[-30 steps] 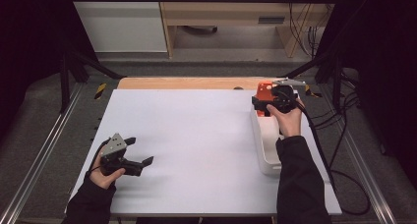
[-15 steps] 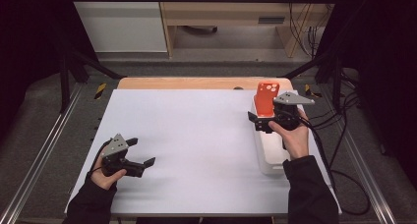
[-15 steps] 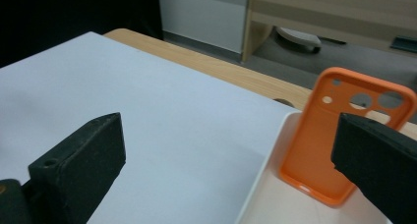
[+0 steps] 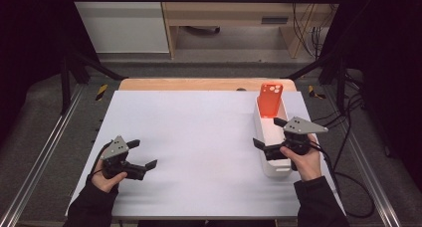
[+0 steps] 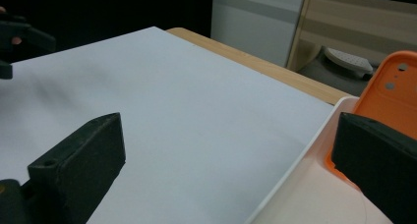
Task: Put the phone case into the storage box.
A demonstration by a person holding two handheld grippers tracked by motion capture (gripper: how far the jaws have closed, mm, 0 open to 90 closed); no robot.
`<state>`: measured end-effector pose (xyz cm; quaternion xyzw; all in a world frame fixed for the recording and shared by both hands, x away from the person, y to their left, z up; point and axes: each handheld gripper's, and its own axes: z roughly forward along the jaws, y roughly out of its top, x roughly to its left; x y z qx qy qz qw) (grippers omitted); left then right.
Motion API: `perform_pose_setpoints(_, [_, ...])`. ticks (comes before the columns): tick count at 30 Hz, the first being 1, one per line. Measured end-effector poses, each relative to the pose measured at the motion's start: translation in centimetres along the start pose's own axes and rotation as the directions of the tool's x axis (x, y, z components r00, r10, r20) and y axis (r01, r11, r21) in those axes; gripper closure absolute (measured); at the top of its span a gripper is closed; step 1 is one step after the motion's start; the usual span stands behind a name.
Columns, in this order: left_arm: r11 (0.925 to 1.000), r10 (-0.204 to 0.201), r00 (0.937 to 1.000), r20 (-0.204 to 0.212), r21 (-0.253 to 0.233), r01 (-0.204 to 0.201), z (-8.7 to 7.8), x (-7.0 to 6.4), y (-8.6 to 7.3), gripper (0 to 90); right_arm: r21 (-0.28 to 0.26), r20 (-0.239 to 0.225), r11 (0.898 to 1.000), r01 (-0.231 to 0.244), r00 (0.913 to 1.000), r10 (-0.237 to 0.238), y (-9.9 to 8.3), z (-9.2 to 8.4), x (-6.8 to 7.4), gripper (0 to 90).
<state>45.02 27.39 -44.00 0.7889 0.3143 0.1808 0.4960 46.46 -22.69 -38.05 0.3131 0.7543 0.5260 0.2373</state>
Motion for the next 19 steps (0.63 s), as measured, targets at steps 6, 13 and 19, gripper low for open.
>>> perform_pose_setpoints(6, [0.9999, 0.003, 1.0000, 0.005, -0.010, -0.003, 0.0, -0.1, 0.0, 0.0, -0.006, -0.044, 1.000, -0.003, 0.9990, 0.003, -2.5, -1.1, -0.4, 0.4])
perform_pose_setpoints(13, [0.9998, 0.009, 1.0000, 0.004, -0.018, -0.009, -0.2, -0.1, 0.1, 0.0, -0.015, -0.056, 1.000, 0.005, 0.9984, -0.006, -4.5, -2.4, -0.7, 0.4])
perform_pose_setpoints(19, [0.9995, 0.011, 0.9999, 0.003, -0.028, -0.011, -0.3, -0.1, 0.2, 0.0, -0.007, -0.059, 1.000, 0.006, 0.9982, -0.006, -5.4, -3.2, -1.1, 0.5])
